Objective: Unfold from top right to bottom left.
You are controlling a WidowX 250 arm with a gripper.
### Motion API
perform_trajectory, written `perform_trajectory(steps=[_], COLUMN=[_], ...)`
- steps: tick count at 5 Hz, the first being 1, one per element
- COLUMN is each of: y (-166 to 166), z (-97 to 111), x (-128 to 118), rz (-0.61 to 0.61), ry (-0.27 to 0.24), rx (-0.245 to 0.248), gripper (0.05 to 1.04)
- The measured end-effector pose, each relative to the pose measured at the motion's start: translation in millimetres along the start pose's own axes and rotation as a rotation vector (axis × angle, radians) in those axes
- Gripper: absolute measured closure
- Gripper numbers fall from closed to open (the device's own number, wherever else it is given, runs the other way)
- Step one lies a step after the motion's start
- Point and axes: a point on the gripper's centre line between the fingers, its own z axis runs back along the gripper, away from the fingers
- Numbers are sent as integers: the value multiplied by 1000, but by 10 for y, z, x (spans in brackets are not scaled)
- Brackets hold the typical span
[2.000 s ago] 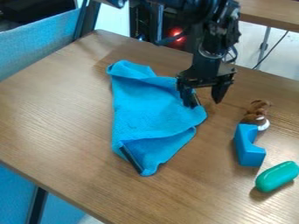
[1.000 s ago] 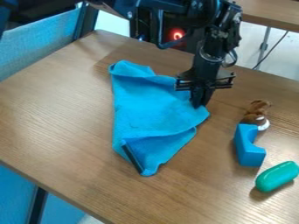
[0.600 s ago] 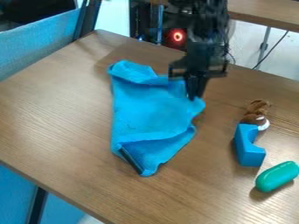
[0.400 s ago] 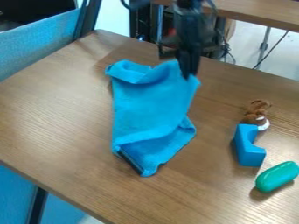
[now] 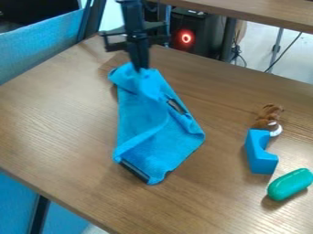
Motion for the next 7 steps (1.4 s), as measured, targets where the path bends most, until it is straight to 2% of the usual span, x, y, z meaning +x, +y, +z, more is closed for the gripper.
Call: perform_trajectory(steps=[2, 4, 5, 7], y=[674, 1280, 1527, 1773], z=[56, 137, 120, -11], x=[161, 248, 246, 244], rz=[-57, -18, 51, 207], ry=[44, 122, 167, 246], rx=[42, 14, 7, 24], gripper=[1033, 1033, 1033, 1033])
